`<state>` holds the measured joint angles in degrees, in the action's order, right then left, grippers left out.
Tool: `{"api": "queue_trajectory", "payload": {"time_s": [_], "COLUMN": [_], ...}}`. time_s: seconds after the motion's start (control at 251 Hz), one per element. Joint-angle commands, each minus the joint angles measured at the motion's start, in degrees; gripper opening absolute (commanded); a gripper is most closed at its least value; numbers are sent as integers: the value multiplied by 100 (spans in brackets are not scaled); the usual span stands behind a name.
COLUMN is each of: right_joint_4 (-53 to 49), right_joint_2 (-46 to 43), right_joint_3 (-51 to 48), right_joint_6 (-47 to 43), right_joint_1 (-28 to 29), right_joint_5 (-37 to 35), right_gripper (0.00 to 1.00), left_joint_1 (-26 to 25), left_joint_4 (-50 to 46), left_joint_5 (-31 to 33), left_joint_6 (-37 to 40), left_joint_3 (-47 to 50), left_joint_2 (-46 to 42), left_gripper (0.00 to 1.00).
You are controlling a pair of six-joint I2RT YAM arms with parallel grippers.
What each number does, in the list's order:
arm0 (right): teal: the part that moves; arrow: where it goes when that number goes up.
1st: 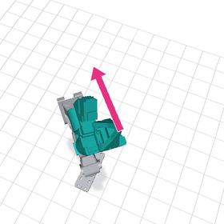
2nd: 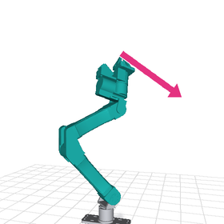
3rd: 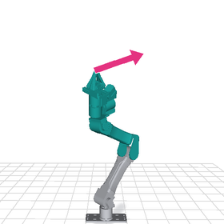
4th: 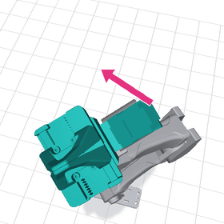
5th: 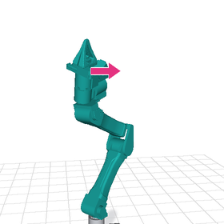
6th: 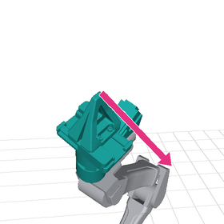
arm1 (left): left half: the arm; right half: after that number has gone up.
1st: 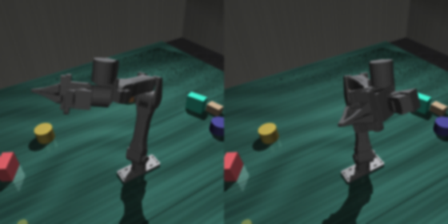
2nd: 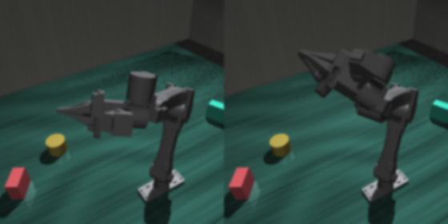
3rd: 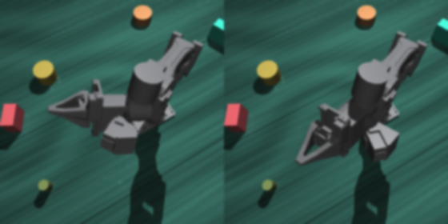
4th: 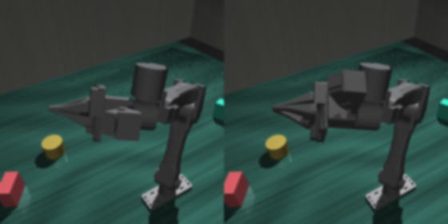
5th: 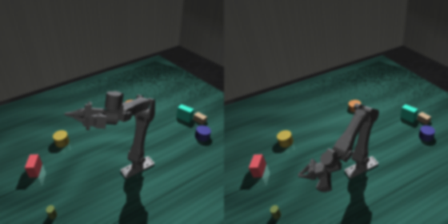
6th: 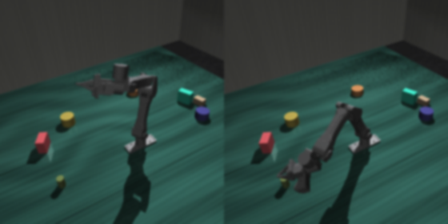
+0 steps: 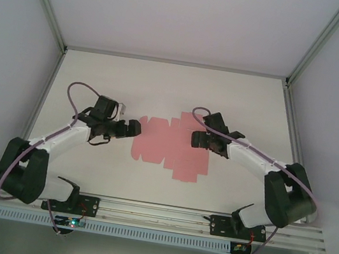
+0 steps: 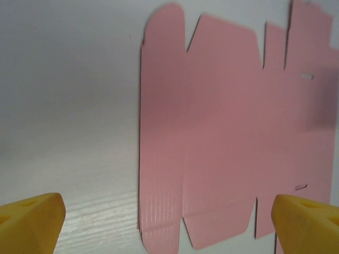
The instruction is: Assemble paper box
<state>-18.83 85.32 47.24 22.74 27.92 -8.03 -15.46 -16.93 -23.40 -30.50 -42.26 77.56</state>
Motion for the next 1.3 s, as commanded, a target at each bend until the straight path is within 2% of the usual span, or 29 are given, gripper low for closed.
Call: {"api": "queue_trajectory", "payload": {"time_s": [0.0, 0.12, 0.339, 0.463, 0.623, 0.71, 0.822, 1.066, 1.297], "right_joint_4": [-214, -25, 110, 215, 382, 552, 573, 431, 484], "right_joint_2": [192, 429, 845, 944, 1077, 1143, 1137, 579, -24], "right_joint_3": [171, 152, 68, 13, -67, -148, -188, -228, -116], "right_joint_6": [249, 381, 567, 562, 545, 592, 593, 608, 436], "right_joint_1": [63, 106, 170, 170, 172, 169, 157, 143, -196], "right_joint_5": [114, 339, 239, 298, 407, 541, 660, 521, 471], "right_gripper": [86, 79, 66, 66, 65, 64, 60, 61, 66], "left_joint_1": [-120, -166, -273, -276, -306, -374, -430, -510, -515], "left_joint_4": [-355, -425, -538, -573, -233, -337, -460, -444, -393], "left_joint_5": [-184, -304, -304, -187, -626, -359, -348, -178, -205], "left_joint_6": [-1, -6, 66, 114, 9, 61, 110, 80, 99], "left_joint_3": [-321, -478, -677, -765, -796, -856, -911, -872, -811], "left_joint_2": [297, 582, 897, 1147, 1465, 1591, 1757, 1834, 1868], "left_gripper": [100, 100, 98, 96, 91, 91, 88, 87, 85]}}
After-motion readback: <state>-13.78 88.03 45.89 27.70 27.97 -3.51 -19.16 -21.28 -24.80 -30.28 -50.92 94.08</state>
